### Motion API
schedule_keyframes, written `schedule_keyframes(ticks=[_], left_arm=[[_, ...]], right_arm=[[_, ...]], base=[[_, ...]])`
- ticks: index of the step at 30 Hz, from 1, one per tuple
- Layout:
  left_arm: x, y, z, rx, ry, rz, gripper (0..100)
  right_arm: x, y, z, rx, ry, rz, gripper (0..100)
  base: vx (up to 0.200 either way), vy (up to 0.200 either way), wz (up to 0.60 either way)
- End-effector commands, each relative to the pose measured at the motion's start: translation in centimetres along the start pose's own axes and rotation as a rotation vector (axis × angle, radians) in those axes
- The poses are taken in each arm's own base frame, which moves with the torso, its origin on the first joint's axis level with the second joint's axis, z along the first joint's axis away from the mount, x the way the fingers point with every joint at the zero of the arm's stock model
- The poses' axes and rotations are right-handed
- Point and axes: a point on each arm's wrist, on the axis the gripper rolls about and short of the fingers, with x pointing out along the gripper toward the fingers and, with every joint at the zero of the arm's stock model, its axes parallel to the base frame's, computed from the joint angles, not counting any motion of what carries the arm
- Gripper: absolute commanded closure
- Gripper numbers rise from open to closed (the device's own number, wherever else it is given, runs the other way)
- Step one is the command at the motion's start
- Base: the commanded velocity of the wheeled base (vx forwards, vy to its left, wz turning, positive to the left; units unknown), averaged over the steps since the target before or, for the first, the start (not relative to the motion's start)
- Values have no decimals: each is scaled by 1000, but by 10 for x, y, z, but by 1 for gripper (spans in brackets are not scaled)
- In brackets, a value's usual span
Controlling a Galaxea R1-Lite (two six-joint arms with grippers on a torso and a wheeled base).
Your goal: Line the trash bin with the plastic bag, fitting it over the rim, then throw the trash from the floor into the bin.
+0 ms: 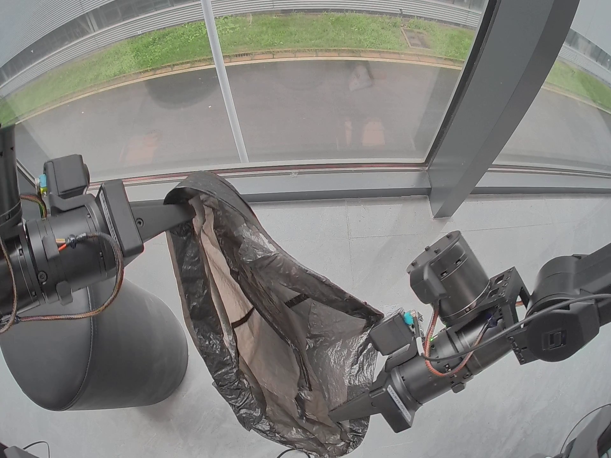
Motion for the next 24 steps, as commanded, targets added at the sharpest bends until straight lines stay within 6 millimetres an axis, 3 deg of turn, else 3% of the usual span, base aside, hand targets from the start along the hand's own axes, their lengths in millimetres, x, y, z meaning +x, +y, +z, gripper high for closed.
schedule_keyframes(ticks=[1, 6, 14, 24], left_arm=[[2, 8, -10, -37, 58, 9, 100], [3, 10, -16, -64, 117, -31, 100], [19, 16, -22, -87, 166, -2, 100], [50, 29, -34, -107, 237, 58, 100]], right_arm=[[-24, 13, -1, 30, -30, 56, 100], [-34, 22, -8, 73, 16, 114, 100], [-29, 17, -20, 120, 71, 112, 100], [-8, -13, -17, 173, 84, 83, 100]], base=[[0, 0, 0], [0, 0, 0], [0, 0, 0], [0, 0, 0]])
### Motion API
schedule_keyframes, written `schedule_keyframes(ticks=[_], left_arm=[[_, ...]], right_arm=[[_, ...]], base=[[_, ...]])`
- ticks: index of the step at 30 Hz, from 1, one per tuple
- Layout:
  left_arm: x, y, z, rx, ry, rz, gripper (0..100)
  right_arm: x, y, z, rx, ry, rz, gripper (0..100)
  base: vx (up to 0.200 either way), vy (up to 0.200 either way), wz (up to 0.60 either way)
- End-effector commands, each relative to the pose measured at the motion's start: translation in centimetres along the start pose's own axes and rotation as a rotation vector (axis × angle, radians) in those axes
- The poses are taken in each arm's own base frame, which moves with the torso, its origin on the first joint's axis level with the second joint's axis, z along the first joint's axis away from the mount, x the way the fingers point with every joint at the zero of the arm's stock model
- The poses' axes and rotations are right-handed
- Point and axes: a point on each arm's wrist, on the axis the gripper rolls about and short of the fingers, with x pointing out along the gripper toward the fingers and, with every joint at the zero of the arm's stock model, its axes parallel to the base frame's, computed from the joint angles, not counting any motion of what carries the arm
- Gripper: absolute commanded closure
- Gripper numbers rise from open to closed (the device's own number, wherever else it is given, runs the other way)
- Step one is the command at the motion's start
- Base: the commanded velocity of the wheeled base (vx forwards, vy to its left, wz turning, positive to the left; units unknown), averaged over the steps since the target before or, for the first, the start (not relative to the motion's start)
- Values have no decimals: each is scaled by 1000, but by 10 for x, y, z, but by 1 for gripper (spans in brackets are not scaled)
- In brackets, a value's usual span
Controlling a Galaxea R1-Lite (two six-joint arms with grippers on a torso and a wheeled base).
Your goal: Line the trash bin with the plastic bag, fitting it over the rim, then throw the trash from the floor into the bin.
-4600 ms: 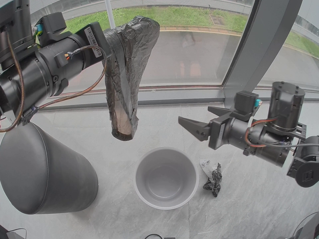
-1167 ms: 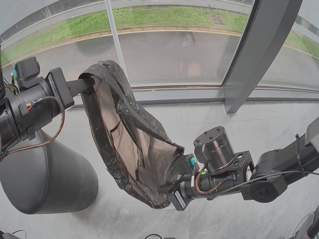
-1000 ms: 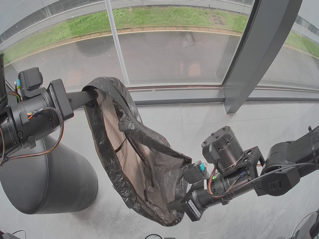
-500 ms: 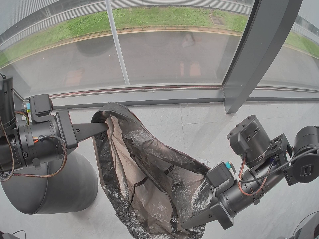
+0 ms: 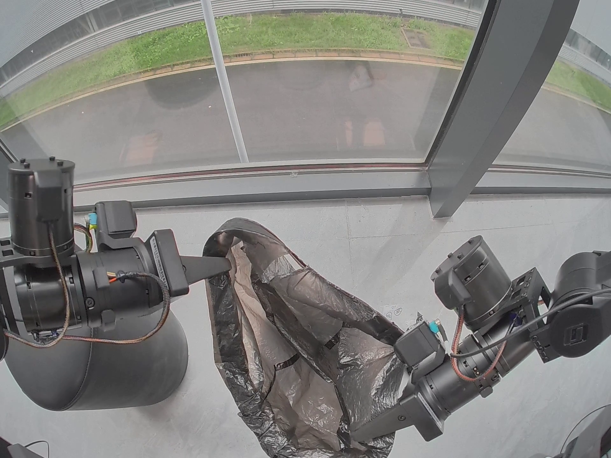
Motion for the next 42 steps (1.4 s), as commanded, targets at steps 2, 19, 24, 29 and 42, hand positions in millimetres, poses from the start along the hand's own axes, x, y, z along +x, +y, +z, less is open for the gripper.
schedule_keyframes(ticks=[2, 19, 24, 29, 42], left_arm=[[28, 14, -3, -19, 56, 60, 100], [81, 51, -5, -65, 101, 159, 100], [94, 58, -6, -72, 117, 181, 100], [106, 66, -6, -83, 129, 203, 100], [145, 94, 6, -110, 128, 260, 100]], right_arm=[[15, -32, 12, 40, -27, -28, 100], [52, -103, 45, 74, -121, -70, 100], [58, -113, 51, 79, -129, -98, 100], [58, -126, 57, 93, -149, -141, 100], [59, -170, 74, 89, -262, -252, 100]], base=[[0, 0, 0], [0, 0, 0], [0, 0, 0], [0, 0, 0], [0, 0, 0]])
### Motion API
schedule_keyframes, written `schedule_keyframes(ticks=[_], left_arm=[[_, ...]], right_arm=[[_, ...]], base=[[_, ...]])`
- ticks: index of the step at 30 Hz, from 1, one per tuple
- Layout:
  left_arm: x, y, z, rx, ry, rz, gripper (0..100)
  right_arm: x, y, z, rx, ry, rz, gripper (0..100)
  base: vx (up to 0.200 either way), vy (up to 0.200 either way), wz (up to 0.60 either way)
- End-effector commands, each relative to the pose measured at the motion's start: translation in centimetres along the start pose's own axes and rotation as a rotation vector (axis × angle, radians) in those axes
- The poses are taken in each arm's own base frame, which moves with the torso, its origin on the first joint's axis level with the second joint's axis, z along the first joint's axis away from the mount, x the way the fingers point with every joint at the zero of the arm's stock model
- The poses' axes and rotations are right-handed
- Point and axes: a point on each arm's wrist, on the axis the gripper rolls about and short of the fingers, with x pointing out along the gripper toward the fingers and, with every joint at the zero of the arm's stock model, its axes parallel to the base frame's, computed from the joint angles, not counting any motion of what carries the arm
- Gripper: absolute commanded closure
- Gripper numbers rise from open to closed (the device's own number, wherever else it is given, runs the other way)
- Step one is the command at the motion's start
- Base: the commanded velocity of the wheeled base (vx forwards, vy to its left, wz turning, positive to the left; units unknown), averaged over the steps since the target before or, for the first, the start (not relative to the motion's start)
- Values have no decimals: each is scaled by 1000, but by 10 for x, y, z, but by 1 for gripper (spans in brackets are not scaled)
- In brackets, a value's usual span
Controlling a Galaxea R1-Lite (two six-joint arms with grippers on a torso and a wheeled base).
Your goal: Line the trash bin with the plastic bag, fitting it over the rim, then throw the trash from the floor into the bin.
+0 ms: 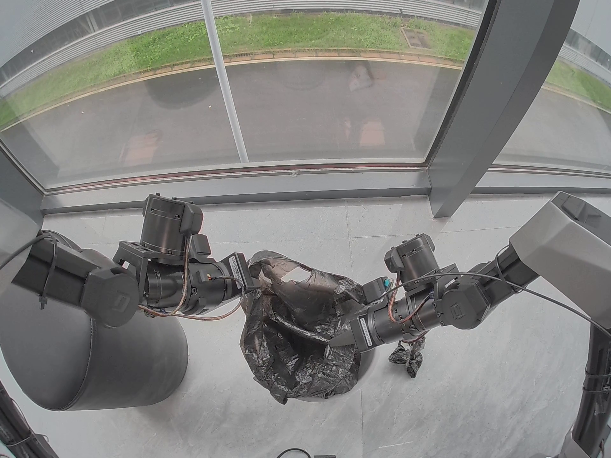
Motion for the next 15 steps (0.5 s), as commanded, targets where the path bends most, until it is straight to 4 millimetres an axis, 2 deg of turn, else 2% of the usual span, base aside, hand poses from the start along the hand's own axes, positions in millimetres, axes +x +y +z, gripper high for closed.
schedule_keyframes(ticks=[1, 2, 9, 12, 15], left_arm=[[17, 7, 3, -11, 13, 23, 100], [24, 6, 8, -8, 4, 17, 100], [28, -2, 17, 0, -23, -7, 100], [32, -1, 17, -3, -20, -3, 100], [33, 2, 14, -8, -9, 12, 100]], right_arm=[[12, -13, -3, 12, 3, -29, 100], [18, -17, 0, -6, -40, -54, 100], [24, -20, 11, -24, -98, -102, 100], [24, -21, 14, -26, -114, -126, 100], [21, -22, 9, -15, -100, -130, 100]], base=[[0, 0, 0], [0, 0, 0], [0, 0, 0], [0, 0, 0], [0, 0, 0]])
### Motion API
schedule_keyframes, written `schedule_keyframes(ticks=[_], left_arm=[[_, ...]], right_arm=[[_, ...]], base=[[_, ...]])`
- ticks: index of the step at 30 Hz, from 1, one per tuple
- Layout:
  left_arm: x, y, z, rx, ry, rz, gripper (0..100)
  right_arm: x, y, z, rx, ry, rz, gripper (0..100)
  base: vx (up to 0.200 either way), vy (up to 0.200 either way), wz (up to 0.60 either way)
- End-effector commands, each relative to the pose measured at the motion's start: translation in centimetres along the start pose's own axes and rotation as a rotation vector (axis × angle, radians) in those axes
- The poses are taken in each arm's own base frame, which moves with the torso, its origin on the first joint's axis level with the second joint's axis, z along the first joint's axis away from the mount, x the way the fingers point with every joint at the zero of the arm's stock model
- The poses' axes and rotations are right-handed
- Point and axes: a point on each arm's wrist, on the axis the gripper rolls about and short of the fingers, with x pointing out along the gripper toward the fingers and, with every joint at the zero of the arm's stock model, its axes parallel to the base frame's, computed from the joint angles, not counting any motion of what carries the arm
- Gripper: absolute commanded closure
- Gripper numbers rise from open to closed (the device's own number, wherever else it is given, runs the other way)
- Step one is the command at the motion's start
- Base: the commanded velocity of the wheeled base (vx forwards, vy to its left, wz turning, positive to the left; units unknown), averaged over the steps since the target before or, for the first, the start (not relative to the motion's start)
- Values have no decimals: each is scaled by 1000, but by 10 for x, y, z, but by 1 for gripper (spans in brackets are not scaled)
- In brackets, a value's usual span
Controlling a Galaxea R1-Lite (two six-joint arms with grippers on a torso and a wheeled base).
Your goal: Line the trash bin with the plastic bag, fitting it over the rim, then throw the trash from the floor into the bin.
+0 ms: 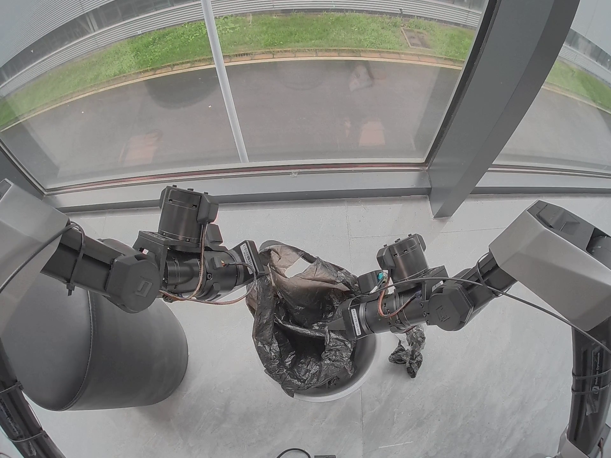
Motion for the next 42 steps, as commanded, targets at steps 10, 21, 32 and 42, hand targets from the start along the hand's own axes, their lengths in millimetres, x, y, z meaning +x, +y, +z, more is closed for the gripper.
schedule_keyframes(ticks=[10, 21, 32, 42], left_arm=[[-5, 14, -32, -5, 62, 112, 100], [5, 19, -53, 9, 77, 211, 100], [-1, 10, -44, -29, 143, 274, 100], [-12, 0, -39, -52, 129, 261, 100]], right_arm=[[-30, 9, -46, 20, 70, -12, 100], [-43, 13, -75, 11, 66, -96, 100], [-55, 20, -75, 28, 40, -88, 100], [-69, 29, -73, 23, 65, -34, 100]], base=[[0, 0, 0], [0, 0, 0], [0, 0, 0], [0, 0, 0]])
